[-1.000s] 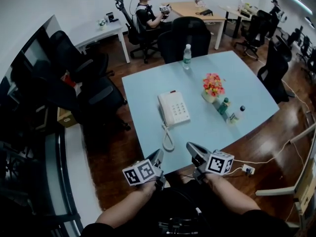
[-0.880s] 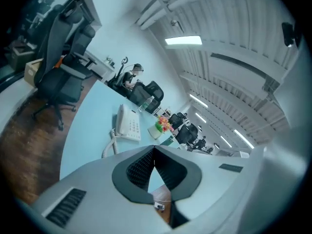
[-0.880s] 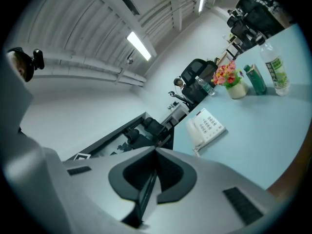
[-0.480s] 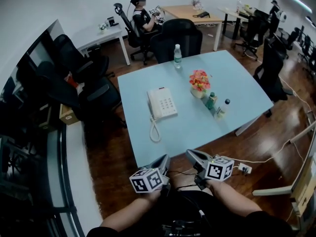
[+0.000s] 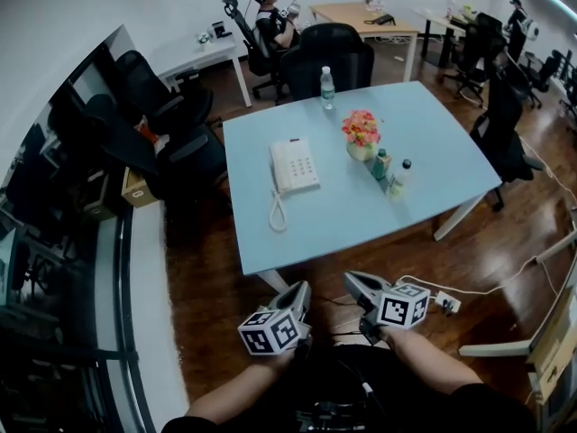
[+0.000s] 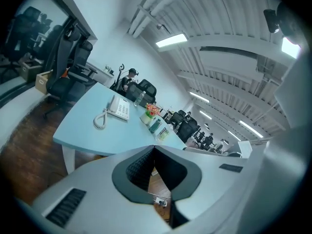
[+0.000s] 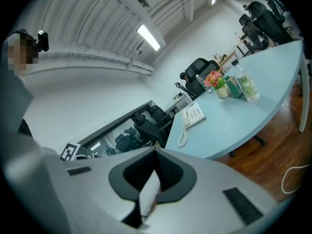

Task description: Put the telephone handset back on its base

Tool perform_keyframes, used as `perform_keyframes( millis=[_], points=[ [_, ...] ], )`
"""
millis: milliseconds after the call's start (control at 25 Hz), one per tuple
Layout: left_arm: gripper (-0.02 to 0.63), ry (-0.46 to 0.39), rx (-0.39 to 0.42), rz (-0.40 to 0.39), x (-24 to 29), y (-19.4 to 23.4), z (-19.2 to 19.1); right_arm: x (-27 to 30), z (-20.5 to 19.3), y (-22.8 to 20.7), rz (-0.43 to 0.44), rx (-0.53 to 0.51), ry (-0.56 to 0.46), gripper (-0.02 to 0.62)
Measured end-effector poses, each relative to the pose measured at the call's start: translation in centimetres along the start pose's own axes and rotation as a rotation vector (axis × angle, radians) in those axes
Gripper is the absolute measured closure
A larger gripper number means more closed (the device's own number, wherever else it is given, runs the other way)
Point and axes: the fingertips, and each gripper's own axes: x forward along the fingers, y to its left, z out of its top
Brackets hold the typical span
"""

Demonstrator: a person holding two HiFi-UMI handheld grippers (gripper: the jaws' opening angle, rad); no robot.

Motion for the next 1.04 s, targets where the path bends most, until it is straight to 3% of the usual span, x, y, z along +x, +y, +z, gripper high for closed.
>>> perform_keyframes(
  millis=[640, 1040],
  points=[
    [0.606, -0.022, 0.052, 0.064, -2.5, -2.3, -2.5, -3.0, -1.8, 1.9, 0.063, -0.03, 0.023, 0.581],
    [0.606, -0.003, 0.078, 0.031, -0.7, -5.1, -3.0, -5.3, -0.7, 0.9, 0.048, -0.038, 0.001, 0.581]
  ],
)
